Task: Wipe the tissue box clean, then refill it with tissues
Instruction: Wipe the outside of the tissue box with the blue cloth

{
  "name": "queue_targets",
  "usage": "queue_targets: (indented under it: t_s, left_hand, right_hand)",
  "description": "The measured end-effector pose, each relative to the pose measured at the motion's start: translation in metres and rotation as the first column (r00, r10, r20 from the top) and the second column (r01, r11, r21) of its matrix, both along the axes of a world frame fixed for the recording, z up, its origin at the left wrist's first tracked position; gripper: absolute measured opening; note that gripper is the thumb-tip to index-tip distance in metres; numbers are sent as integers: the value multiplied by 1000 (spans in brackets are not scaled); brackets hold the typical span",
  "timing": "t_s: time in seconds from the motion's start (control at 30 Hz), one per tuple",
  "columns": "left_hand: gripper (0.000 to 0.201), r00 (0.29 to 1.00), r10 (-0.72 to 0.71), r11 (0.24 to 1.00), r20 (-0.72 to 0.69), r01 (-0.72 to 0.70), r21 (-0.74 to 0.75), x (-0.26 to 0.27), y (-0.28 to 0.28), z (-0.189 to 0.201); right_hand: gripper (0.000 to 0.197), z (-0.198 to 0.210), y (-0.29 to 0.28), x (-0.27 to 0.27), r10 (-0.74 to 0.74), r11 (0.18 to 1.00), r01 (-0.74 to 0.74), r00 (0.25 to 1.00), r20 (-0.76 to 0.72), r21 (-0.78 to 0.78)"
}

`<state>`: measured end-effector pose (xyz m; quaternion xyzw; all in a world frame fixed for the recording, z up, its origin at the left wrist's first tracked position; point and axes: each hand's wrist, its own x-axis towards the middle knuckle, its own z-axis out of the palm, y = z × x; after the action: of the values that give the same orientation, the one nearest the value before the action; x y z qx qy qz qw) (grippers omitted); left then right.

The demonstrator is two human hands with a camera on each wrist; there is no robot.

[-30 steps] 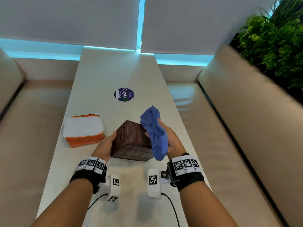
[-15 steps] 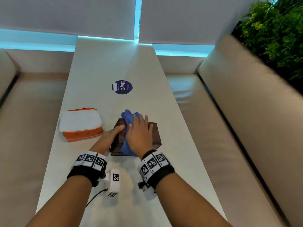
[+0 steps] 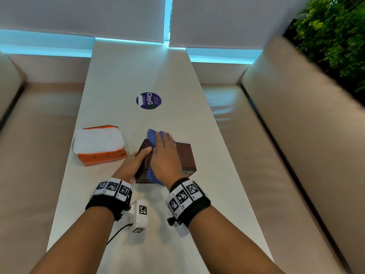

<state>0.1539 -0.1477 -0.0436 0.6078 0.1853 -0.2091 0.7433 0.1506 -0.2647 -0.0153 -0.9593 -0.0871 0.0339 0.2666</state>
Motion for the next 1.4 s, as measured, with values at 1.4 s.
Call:
queue_targets:
  t_s: [1.4]
  left_hand:
    - [31, 984, 166, 877, -57, -174, -449, 2, -5, -3]
  right_hand:
    - [43, 11, -108, 10, -178, 645, 476, 854, -489, 597]
